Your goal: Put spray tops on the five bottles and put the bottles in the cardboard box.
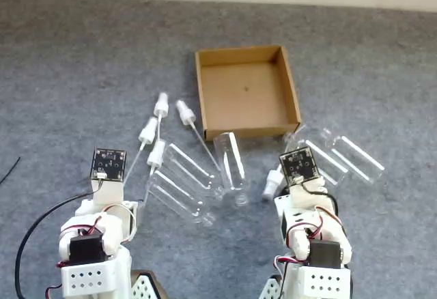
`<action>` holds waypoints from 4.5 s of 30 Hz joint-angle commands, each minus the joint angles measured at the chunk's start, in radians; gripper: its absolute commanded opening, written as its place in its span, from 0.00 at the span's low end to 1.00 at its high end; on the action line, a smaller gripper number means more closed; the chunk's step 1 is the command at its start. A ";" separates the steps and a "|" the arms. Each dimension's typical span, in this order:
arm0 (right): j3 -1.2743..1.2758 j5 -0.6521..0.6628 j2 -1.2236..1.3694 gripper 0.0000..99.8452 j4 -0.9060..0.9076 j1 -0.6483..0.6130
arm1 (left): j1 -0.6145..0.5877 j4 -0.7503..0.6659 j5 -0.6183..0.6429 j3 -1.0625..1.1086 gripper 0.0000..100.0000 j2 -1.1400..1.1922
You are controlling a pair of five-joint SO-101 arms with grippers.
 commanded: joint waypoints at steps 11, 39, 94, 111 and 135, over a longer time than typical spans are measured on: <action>0.165 -0.006 0.004 0.01 0.002 -0.005 | -0.013 0.009 -0.005 0.019 0.20 -0.004; 0.165 -0.006 0.004 0.01 0.002 -0.005 | -0.013 0.009 -0.005 0.019 0.20 -0.004; -0.030 0.023 0.013 0.01 0.130 -0.001 | -0.145 -0.025 -0.198 0.019 0.20 -0.002; -0.584 0.267 0.450 0.14 0.128 0.312 | -0.145 -0.025 -0.198 0.019 0.20 -0.002; -2.106 0.690 2.252 0.25 0.470 0.377 | -0.145 -0.025 -0.198 0.019 0.20 -0.002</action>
